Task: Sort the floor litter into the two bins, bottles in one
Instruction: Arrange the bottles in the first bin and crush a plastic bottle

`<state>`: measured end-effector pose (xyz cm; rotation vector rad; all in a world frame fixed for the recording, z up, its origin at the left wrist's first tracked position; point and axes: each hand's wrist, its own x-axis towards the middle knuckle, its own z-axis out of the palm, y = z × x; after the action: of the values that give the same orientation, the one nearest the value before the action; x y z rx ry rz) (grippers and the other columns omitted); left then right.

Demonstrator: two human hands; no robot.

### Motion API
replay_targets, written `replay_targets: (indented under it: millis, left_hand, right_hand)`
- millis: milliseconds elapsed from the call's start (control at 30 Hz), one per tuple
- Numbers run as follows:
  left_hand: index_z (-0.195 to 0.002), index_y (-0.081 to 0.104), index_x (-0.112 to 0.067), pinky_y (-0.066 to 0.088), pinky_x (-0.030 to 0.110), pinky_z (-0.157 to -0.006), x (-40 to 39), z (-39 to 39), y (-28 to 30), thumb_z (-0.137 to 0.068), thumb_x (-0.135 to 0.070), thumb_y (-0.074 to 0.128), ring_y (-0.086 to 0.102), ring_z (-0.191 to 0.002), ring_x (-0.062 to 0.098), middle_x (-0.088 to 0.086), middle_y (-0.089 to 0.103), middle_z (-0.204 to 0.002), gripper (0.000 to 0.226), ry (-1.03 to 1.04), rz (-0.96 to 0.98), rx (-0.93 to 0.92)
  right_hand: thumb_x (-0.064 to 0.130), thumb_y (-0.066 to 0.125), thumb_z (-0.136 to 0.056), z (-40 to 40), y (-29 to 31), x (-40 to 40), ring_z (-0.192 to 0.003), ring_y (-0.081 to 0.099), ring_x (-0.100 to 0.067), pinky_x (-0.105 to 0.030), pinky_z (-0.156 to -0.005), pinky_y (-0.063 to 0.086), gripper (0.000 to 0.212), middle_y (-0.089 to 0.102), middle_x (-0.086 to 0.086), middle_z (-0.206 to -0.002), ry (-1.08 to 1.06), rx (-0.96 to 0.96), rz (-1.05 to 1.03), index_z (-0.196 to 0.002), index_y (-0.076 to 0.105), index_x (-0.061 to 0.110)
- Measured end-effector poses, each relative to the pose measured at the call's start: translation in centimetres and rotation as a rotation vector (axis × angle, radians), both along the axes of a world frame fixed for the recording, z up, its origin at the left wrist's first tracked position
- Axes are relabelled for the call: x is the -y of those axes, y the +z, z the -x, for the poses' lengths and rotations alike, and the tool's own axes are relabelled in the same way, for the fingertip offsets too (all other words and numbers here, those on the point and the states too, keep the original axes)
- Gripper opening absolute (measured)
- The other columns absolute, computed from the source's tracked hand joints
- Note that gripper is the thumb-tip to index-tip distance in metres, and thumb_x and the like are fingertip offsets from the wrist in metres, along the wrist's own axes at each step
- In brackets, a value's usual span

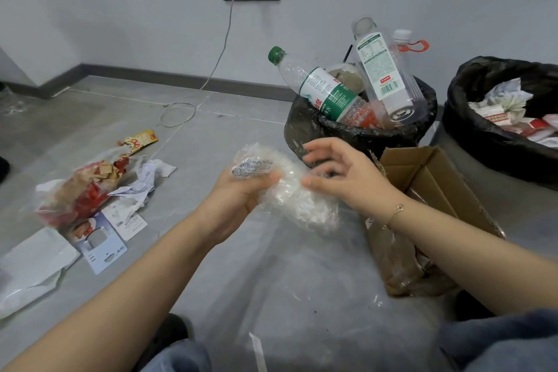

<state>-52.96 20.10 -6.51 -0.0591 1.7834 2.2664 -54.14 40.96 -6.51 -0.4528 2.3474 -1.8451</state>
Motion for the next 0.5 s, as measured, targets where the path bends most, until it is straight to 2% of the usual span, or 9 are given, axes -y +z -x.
replay_targets:
  millis: [67,167,267,367,433,500]
  left_hand:
    - [-0.112,0.064,0.002,0.057,0.028,-0.078,-0.4,-0.1,0.1,-0.083,-0.003,0.062,0.069,-0.093,0.022,0.014,0.071,-0.104,0.030,-0.034,0.000,-0.010]
    - [-0.119,0.060,0.004,0.056,0.029,-0.079,-0.7,-0.5,0.1,-0.089,-0.014,0.056,0.069,-0.098,0.023,0.015,0.070,-0.110,0.035,-0.065,-0.040,0.028]
    - [-0.121,0.059,0.004,0.057,0.030,-0.079,-1.0,-0.7,0.2,-0.096,-0.026,0.049,0.068,-0.100,0.024,0.018,0.068,-0.114,0.040,-0.050,-0.055,0.069]
    - [-0.121,0.060,0.005,0.056,0.039,-0.088,-1.2,-0.6,0.1,-0.091,-0.029,0.059,0.066,-0.104,0.030,0.019,0.066,-0.117,0.046,0.054,-0.059,0.112]
    - [-0.121,0.061,0.002,0.049,0.045,-0.095,-1.4,-0.5,-0.3,-0.084,-0.034,0.067,0.063,-0.108,0.034,0.020,0.065,-0.120,0.052,0.116,-0.050,0.148]
    - [-0.120,0.063,0.000,0.052,0.042,-0.090,-1.6,-0.4,-0.6,-0.082,-0.037,0.068,0.066,-0.099,0.029,0.017,0.068,-0.116,0.053,0.134,-0.030,0.152]
  right_hand:
    - [0.027,0.081,-0.065,-0.3,-0.2,0.0,-0.085,0.063,-0.015,-0.036,-0.089,0.054,0.054,0.066,-0.004,-0.100,0.035,0.073,-0.022,-0.114,0.060,0.023]
    - [0.015,0.081,-0.071,-0.5,-0.2,0.1,-0.080,0.061,-0.022,-0.040,-0.083,0.055,0.048,0.065,-0.006,-0.088,0.040,0.145,-0.012,-0.114,0.059,0.019]
    - [0.009,0.080,-0.072,-0.4,0.1,0.4,-0.072,0.057,-0.023,-0.039,-0.075,0.055,0.051,0.059,-0.012,-0.083,0.040,0.180,-0.008,-0.113,0.055,0.025]
    - [0.003,0.078,-0.074,-0.7,0.5,0.4,-0.064,0.055,-0.018,-0.031,-0.069,0.052,0.053,0.057,-0.011,-0.078,0.034,0.153,-0.016,-0.113,0.053,0.030]
    - [0.002,0.075,-0.076,-0.8,0.8,0.1,-0.068,0.056,-0.024,-0.037,-0.072,0.052,0.050,0.057,-0.013,-0.077,0.022,0.135,-0.017,-0.112,0.055,0.029]
    - [0.001,0.073,-0.078,-0.8,1.2,-0.2,-0.068,0.054,-0.024,-0.039,-0.072,0.051,0.044,0.055,-0.012,-0.075,0.004,0.112,-0.020,-0.109,0.059,0.027]
